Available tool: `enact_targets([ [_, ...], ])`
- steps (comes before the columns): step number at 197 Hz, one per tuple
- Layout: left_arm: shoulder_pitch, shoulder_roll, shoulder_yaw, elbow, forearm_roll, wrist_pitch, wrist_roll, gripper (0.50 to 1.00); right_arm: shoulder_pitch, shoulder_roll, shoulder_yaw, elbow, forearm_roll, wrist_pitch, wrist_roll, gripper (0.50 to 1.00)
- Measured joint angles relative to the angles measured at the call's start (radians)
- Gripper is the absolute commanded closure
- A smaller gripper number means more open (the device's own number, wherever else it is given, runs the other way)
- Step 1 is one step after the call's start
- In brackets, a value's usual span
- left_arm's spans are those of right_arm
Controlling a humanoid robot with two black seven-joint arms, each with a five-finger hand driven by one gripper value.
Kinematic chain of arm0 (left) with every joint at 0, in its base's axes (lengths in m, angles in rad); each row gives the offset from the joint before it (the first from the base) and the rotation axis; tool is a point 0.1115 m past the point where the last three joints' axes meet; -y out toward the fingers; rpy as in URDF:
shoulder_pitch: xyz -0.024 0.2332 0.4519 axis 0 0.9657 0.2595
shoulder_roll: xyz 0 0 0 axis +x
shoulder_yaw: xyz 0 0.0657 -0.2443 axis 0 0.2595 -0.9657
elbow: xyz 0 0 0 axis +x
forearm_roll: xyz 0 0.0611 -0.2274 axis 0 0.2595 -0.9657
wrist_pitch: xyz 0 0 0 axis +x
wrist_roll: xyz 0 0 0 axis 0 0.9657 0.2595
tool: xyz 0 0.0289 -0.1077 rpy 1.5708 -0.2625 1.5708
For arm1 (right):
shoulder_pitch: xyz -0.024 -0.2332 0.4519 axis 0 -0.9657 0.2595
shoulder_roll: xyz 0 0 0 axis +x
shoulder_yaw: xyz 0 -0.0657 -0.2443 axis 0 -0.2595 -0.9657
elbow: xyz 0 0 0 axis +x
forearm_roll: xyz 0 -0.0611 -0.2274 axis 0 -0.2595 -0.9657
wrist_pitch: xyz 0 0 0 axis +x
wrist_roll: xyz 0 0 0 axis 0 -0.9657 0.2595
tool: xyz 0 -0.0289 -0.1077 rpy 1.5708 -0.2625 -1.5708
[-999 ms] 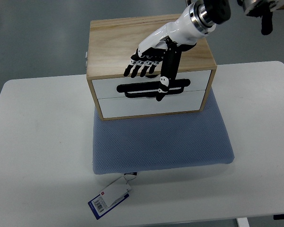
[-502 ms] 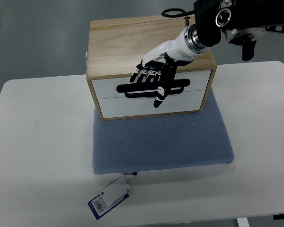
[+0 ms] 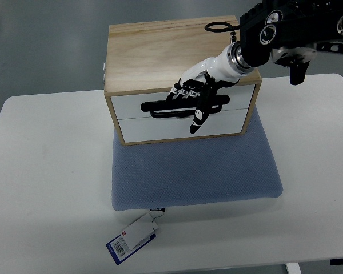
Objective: Open wood drawer with right hand
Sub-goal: 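Pull the upper white drawer toward the robot with the right hand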
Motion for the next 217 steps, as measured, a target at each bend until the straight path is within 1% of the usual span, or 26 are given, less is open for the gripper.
enact_targets([
  [66,0.0,0.0,0.0,0.0,0.0,0.0,0.0,0.5,-0.021,0.0,-0.015,0.001,0.001,-0.032,0.0,0.572],
  [145,0.0,0.0,0.0,0.0,0.0,0.0,0.0,0.5,-0.026,0.001,-0.039,0.009,-0.004,-0.005,-0.002,0.572],
  [181,0.0,0.0,0.0,0.0,0.0,0.0,0.0,0.5,-0.017,-0.009,-0.041,0.014,-0.004,0.044,-0.002,0.57],
  [217,0.0,0.0,0.0,0.0,0.0,0.0,0.0,0.5,0.006,-0.018,-0.041,0.053,-0.005,0.087,-0.002,0.57],
])
